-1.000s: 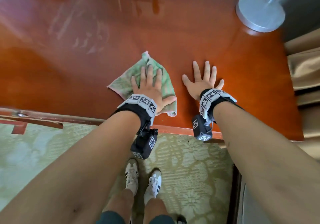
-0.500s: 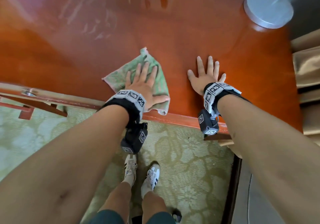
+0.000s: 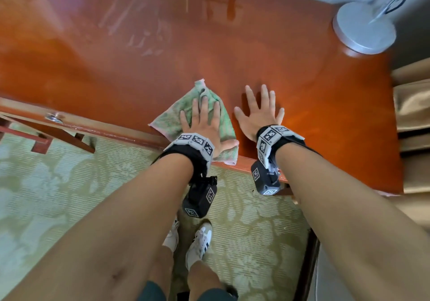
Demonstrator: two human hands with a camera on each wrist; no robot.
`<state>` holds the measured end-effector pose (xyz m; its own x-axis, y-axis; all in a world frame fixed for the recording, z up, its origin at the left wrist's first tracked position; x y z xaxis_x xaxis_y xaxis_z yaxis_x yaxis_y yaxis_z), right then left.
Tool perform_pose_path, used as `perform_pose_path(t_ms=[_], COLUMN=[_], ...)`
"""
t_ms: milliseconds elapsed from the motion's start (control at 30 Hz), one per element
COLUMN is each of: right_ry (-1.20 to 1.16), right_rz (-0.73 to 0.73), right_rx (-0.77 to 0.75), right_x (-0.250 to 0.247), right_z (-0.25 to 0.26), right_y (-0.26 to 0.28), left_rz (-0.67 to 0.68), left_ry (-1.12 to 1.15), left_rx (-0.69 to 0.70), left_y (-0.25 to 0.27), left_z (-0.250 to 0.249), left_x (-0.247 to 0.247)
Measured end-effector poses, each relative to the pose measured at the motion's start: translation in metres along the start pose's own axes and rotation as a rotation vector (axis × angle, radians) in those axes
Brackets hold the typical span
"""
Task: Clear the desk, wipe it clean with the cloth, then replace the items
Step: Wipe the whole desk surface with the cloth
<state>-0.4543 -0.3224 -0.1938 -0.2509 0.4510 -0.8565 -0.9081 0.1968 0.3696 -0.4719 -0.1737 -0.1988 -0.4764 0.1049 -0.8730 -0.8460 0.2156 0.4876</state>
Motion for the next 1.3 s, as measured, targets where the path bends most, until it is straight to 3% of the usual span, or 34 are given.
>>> perform_pose_path(t_ms=[200,567,1100,1300], right_ry=[0.026,0.011,-0.064,-0.018], right_rz=[0.049,0.073,-0.019,0.034], right_rx=[-0.028,-0.086,0.182,0.233], right_x=[0.008,0.03,0.051,0.052], right_z=[0.01,0.079,0.116,0.117], right_y=[0.002,-0.007,-0.013,-0.016], left_rz=[-0.036,0.005,0.045,0.049], left_ry=[0.018,0.06,-0.074,-0.116], left_rx=[0.075,-0.069,0.105,0.162], left_y=[-0.005,-0.018,-0.054,-0.067], left_z=[0.023,0.138,0.159,0.155], left_x=[0.0,-0.011,-0.03,-0.036])
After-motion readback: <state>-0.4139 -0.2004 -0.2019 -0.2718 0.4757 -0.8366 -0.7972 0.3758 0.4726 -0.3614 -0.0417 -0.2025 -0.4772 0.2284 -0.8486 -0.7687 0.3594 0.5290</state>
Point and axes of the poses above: each hand's wrist, its own y-axis away from the middle knuckle, its own x-axis out of the palm, z = x × y, the point moved 6 cm from there along -y, towards the middle knuckle, and after that the axes turned 7 degrees about -y, right-handed, at the moved point
